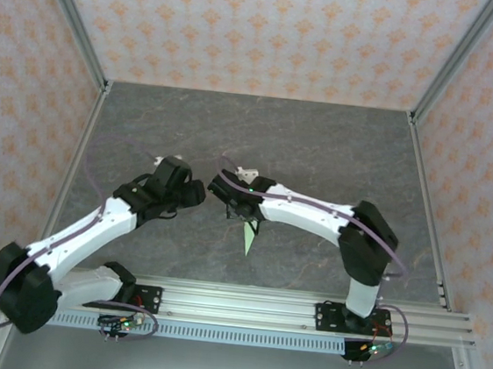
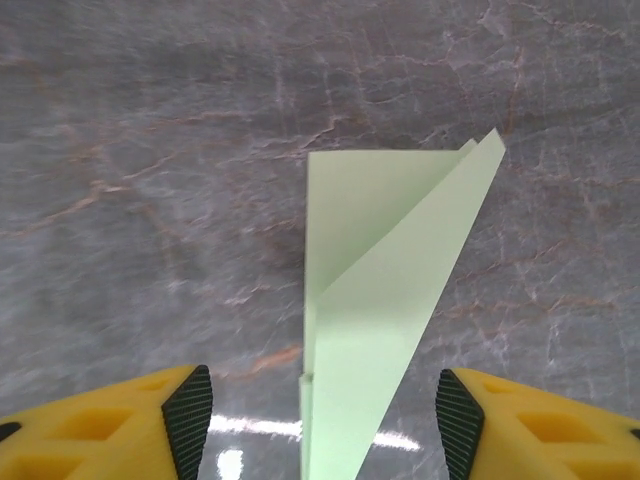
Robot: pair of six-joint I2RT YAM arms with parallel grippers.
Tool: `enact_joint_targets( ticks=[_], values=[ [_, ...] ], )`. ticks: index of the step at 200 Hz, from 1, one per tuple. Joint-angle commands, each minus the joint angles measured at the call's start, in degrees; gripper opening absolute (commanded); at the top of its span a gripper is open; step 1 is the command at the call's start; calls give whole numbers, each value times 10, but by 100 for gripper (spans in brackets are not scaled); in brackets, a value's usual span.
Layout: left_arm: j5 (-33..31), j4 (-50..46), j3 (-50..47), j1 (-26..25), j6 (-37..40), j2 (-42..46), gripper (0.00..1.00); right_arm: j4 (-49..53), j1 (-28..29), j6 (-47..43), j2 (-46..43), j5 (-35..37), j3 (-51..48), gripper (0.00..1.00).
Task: Fold a paper plane with a square sheet of paper (fold left side to right side)
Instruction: Turn over the paper plane at the center of the table.
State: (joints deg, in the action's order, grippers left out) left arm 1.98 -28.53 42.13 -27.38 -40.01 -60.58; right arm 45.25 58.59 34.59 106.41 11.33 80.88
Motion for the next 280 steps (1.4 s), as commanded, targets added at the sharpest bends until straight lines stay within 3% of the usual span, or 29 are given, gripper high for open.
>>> enact_joint_targets(
  ticks=[1,58,133,178,233,248,280],
  values=[
    [-104,-75,-25,-2,-14,75,62,81,0,-5,43,62,43,64],
    [-101,-109,-80,-1,-33,178,65,108,0,-1,120,70,86,62],
    [-94,-108,-91,-2,-40,185,66,118,0,-3,152,75,92,55],
    [-92,-107,-90,-3,-42,184,66,122,0,2,129,80,77,40],
    [-93,-113,-82,-3,-39,184,66,130,-1,10,75,89,40,5],
    [-94,-117,-79,-3,-38,184,66,115,-1,8,43,78,26,1],
    [-93,-117,-74,-2,-38,184,67,53,-2,-22,-34,39,-13,0]
  ],
)
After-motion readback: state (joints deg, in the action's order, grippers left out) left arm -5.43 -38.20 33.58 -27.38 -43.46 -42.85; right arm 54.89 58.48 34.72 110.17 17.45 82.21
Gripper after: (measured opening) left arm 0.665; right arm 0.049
